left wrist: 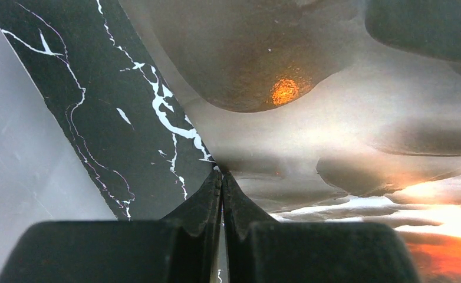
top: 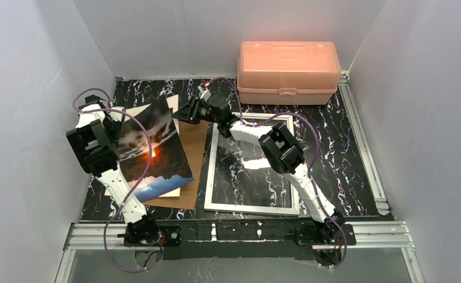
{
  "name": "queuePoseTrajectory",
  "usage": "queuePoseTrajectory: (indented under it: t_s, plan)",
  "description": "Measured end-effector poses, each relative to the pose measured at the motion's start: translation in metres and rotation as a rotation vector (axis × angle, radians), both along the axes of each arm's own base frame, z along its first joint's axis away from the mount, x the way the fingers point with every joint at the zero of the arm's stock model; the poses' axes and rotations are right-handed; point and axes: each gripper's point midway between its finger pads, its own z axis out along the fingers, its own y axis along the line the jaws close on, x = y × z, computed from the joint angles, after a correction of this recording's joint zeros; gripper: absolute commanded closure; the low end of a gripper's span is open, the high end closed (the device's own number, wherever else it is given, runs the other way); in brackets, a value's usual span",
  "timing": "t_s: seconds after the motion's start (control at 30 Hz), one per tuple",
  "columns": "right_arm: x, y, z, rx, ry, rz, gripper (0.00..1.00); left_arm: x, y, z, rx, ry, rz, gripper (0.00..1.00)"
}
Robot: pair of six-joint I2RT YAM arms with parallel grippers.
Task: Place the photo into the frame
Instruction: Pick up the photo frame item at the center of the board.
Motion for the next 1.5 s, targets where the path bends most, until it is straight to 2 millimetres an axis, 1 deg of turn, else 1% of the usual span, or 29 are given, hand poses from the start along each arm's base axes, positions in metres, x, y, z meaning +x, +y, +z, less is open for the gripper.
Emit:
queuePoseTrajectory:
  t_s: [0.07, 0.17, 0.33, 0.43, 0.47, 0.57, 0.67, 0.73, 0.8, 0.9, 0.97, 1.07, 1.13, 1.2, 1.23, 1.3, 1.37, 1.43, 1.5]
  plan:
    - [0.000, 0.000, 0.005, 0.006, -0.006, 0.000, 0.66, 0.000, 0.000, 0.000, 0.000, -0.002, -0.003, 0.99]
    - [-0.001, 0.000, 0.007, 0.008, -0.005, 0.001, 0.72, 0.000, -0.001, 0.000, -0.001, -0.004, -0.005, 0.99]
    - [0.000, 0.000, 0.000, -0.023, 0.012, 0.000, 0.85, 0.000, -0.001, 0.000, -0.003, -0.006, -0.007, 0.99]
    - [0.000, -0.001, -0.005, -0.043, 0.010, -0.004, 0.96, 0.000, -0.002, 0.001, -0.008, -0.009, -0.008, 0.98]
    - [0.001, -0.001, -0.007, -0.051, 0.007, -0.004, 0.99, 0.000, -0.002, 0.001, -0.010, -0.009, -0.007, 0.96]
    - [0.003, -0.002, -0.014, -0.091, -0.006, -0.016, 0.99, -0.001, -0.009, 0.002, -0.049, -0.011, -0.007, 0.84]
    - [0.006, -0.004, -0.016, -0.133, -0.029, -0.028, 0.99, -0.004, -0.026, 0.006, -0.134, 0.000, -0.007, 0.73]
    - [0.009, -0.006, -0.010, -0.169, -0.061, -0.045, 0.99, -0.006, -0.041, 0.013, -0.218, 0.014, -0.001, 0.71]
    - [0.010, -0.007, 0.004, -0.195, -0.107, -0.059, 0.99, -0.001, -0.052, 0.027, -0.279, 0.007, 0.004, 0.68]
    - [0.004, -0.008, 0.042, -0.209, -0.188, -0.072, 0.99, 0.012, -0.062, 0.057, -0.346, -0.044, 0.006, 0.62]
    - [-0.006, -0.008, 0.078, -0.191, -0.255, -0.077, 0.99, 0.019, -0.069, 0.075, -0.386, -0.079, 0.004, 0.60]
    - [-0.025, -0.012, 0.135, -0.146, -0.352, -0.084, 0.99, 0.019, -0.082, 0.097, -0.453, -0.097, 0.004, 0.57]
    - [-0.037, -0.017, 0.169, -0.121, -0.412, -0.096, 0.99, 0.017, -0.088, 0.105, -0.482, -0.100, 0.007, 0.57]
    - [-0.047, -0.022, 0.197, -0.107, -0.469, -0.112, 0.99, 0.014, -0.093, 0.110, -0.504, -0.096, 0.013, 0.57]
    - [-0.052, -0.025, 0.208, -0.106, -0.492, -0.120, 0.99, 0.012, -0.094, 0.112, -0.509, -0.095, 0.015, 0.58]
    - [-0.056, -0.032, 0.222, -0.118, -0.529, -0.137, 0.99, 0.009, -0.096, 0.112, -0.510, -0.094, 0.015, 0.59]
    - [-0.055, -0.039, 0.229, -0.148, -0.553, -0.157, 0.99, 0.000, -0.099, 0.105, -0.512, -0.077, 0.019, 0.61]
    - [-0.052, -0.045, 0.229, -0.191, -0.568, -0.176, 0.99, -0.012, -0.103, 0.092, -0.518, -0.035, 0.027, 0.64]
    - [-0.051, -0.053, 0.222, -0.246, -0.564, -0.185, 0.99, -0.023, -0.107, 0.075, -0.520, 0.010, 0.028, 0.66]
